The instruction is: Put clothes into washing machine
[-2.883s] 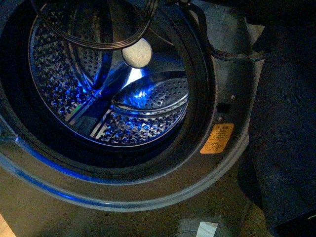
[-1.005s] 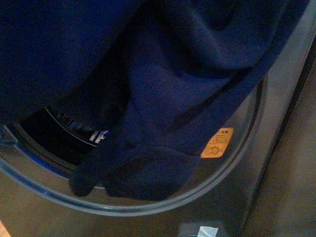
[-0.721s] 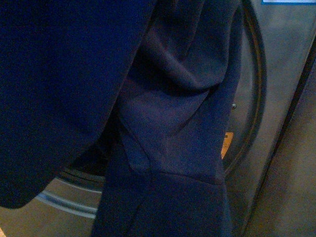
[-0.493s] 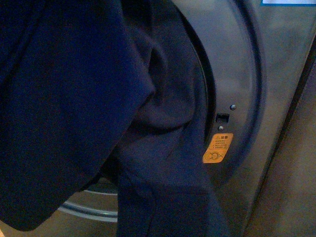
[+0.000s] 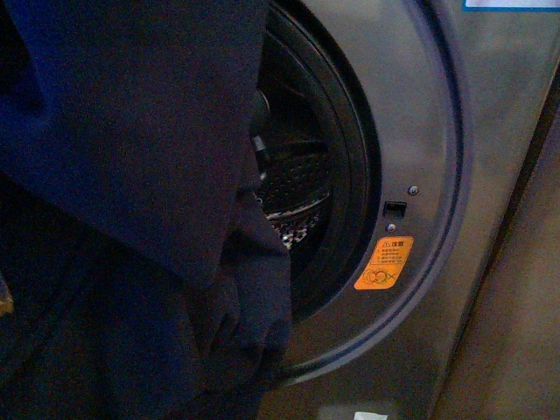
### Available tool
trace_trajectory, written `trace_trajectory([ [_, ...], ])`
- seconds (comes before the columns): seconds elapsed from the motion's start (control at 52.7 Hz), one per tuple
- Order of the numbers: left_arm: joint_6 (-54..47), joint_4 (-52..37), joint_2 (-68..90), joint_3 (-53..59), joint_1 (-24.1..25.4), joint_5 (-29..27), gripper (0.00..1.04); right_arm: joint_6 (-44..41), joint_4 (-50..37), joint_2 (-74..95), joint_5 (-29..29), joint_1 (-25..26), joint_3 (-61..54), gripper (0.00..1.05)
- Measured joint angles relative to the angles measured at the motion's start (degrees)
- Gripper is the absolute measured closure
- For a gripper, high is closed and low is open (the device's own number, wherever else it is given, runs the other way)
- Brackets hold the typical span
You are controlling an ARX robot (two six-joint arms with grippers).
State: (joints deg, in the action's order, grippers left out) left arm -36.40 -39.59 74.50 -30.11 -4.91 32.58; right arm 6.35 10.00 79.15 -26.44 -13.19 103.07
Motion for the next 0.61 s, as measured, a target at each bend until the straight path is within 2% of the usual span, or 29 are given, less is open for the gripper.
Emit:
trace_trajectory([
  [0.171, -1.27, -6.27, 7.06, 0.63, -0.9, -3.43, 0.97, 0.0, 0.0, 0.0, 0.0, 0.0, 0.0, 0.07],
  [0.285, -1.16, -11.17, 15.74, -1.31, -1.95, -7.98, 0.97, 0.0, 0.0, 0.0, 0.0, 0.0, 0.0, 0.07],
  [0.455, -0.02, -16.61, 28.89, -9.94, -2.4, -18.86, 0.97, 0.0, 0.0, 0.0, 0.0, 0.0, 0.0, 0.07],
  [0.607, 1.86, -15.93, 38.49, -18.88, -1.66, -28.04, 0.97, 0.0, 0.0, -0.02, 0.0, 0.0, 0.0, 0.07],
])
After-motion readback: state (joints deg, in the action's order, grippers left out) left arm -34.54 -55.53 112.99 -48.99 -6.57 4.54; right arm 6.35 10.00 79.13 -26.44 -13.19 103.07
